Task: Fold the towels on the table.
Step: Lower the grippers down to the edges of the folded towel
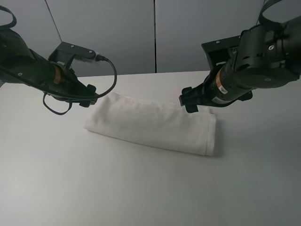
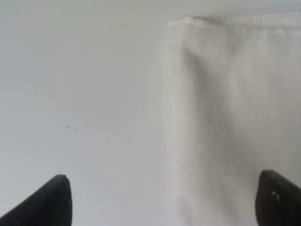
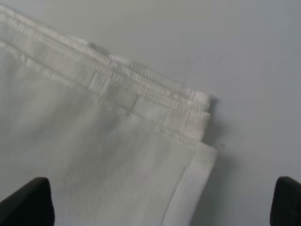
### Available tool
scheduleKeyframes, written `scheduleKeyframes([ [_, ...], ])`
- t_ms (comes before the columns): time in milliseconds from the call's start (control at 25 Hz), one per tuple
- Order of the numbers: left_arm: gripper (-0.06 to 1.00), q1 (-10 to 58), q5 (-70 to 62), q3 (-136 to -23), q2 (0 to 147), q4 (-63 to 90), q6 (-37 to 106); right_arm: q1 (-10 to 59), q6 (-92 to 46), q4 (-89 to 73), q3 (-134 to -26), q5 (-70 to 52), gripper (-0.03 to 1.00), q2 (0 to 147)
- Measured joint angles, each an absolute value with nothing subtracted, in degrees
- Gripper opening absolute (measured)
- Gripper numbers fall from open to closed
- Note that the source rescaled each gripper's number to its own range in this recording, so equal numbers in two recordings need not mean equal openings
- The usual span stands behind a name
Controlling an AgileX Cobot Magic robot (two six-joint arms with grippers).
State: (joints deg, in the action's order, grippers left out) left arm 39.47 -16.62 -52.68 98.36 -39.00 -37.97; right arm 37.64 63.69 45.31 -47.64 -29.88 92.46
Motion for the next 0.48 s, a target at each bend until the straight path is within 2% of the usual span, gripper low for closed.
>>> scheduleKeyframes([
  [280, 1.00, 36.32, -18.97, -55.95, 98.44, -35.43, -38.35, 37.64, 63.68, 38.27, -47.78, -29.88, 1.00, 92.46],
  [480, 1.00, 32.89, -24.19, -62.34, 100.44, -18.55, -20.95, 37.50, 55.61, 29.87, -52.31, -34.04, 1.00, 93.71],
])
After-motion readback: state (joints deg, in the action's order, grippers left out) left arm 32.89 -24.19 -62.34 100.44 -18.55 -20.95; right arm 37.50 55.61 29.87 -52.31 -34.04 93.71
